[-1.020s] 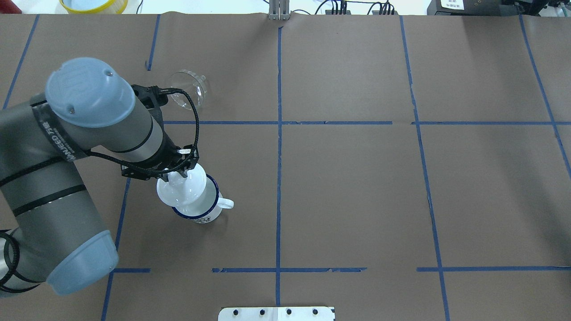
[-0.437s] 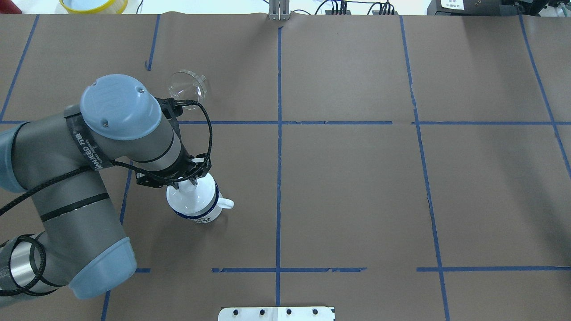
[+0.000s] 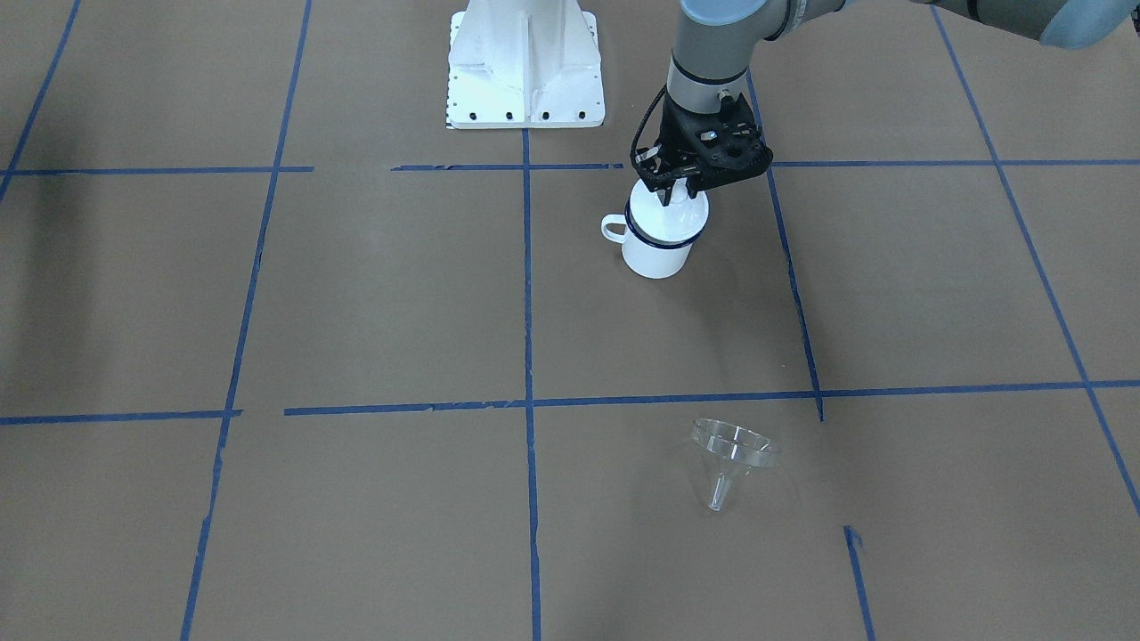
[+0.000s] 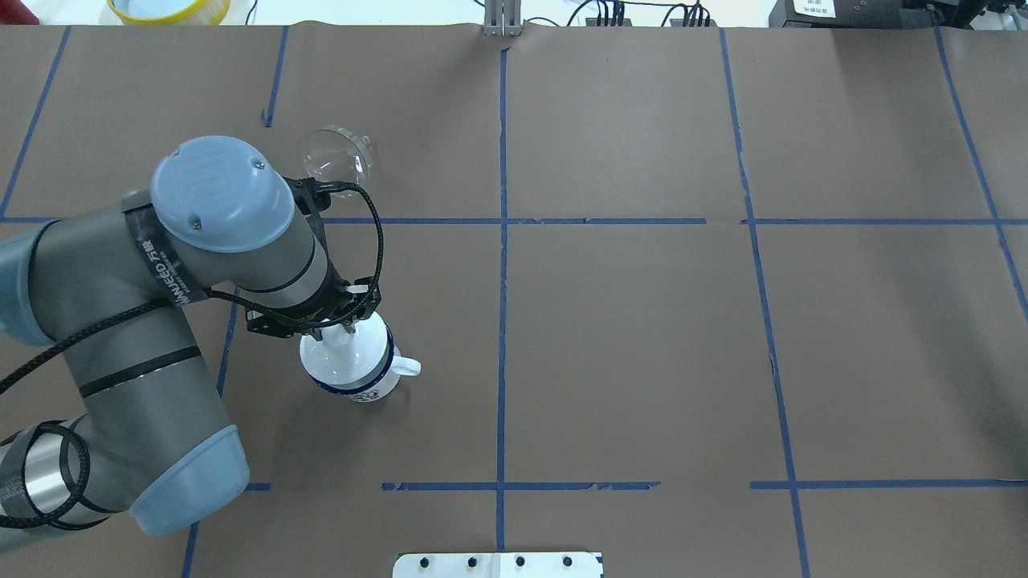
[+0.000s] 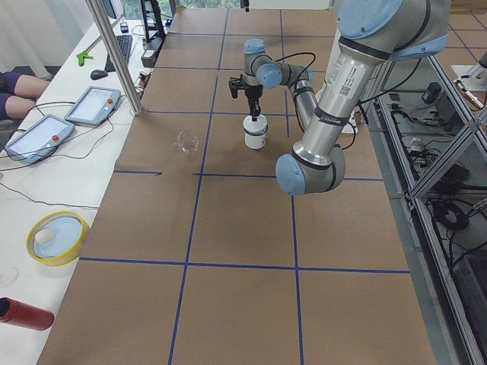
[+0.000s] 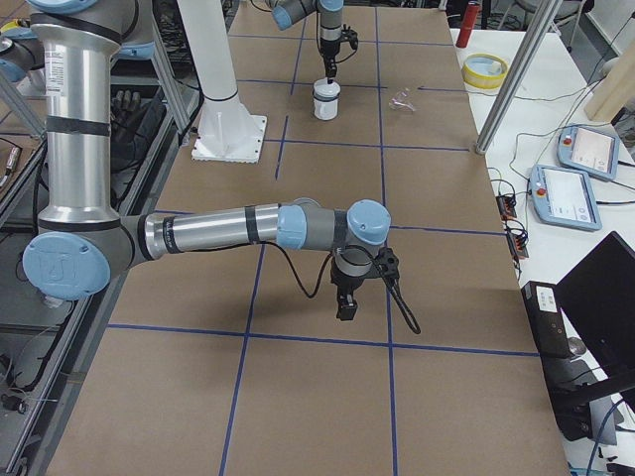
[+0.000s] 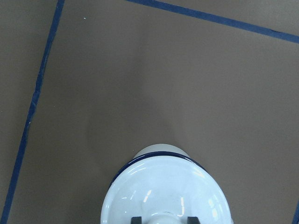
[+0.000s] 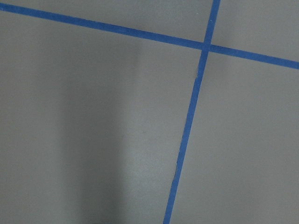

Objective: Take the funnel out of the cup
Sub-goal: 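Lower the white lid onto the mug and open the left gripper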

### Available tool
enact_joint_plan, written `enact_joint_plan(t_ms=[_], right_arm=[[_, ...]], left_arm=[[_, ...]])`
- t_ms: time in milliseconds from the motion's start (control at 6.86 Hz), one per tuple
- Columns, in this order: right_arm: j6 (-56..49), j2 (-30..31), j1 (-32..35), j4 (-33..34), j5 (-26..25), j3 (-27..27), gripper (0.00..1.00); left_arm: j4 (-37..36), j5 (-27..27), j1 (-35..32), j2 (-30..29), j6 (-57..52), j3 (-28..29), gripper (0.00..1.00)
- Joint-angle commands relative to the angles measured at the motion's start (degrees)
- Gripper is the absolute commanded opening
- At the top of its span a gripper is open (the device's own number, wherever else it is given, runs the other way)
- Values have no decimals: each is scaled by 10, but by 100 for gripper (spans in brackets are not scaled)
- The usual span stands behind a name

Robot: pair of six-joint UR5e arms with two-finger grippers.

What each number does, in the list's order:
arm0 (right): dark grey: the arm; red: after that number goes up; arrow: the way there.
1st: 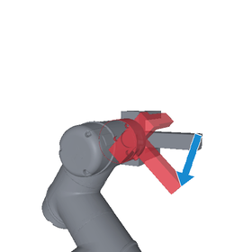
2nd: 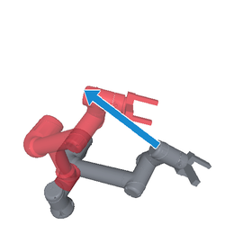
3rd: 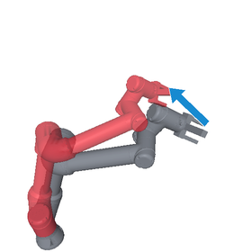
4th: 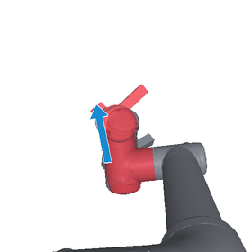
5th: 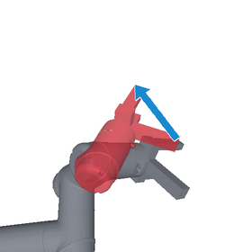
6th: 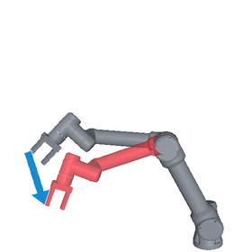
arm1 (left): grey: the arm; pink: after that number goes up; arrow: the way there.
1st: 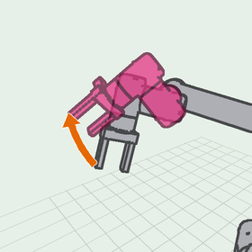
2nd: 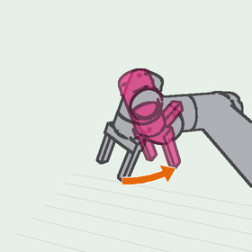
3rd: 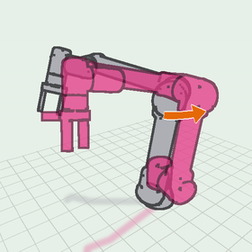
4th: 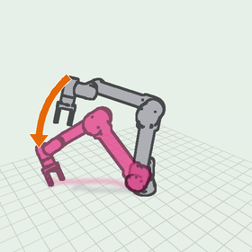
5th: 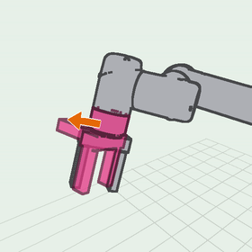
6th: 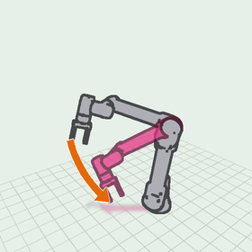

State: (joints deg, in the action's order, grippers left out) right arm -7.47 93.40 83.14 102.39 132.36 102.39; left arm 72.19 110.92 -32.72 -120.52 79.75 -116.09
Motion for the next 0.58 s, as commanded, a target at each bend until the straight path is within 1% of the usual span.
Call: enact_joint_plan(t_ms=[0,146,437], right_arm=[[0,0,0,0,0,0,100],[0,-1,0,0,0,0,100],[0,0,0,0,0,0,100]], left_arm=[[1,0,-1,1,-2,2,21],[10,0,-1,3,-2,4,99],[10,-1,-1,4,-3,2,100]])
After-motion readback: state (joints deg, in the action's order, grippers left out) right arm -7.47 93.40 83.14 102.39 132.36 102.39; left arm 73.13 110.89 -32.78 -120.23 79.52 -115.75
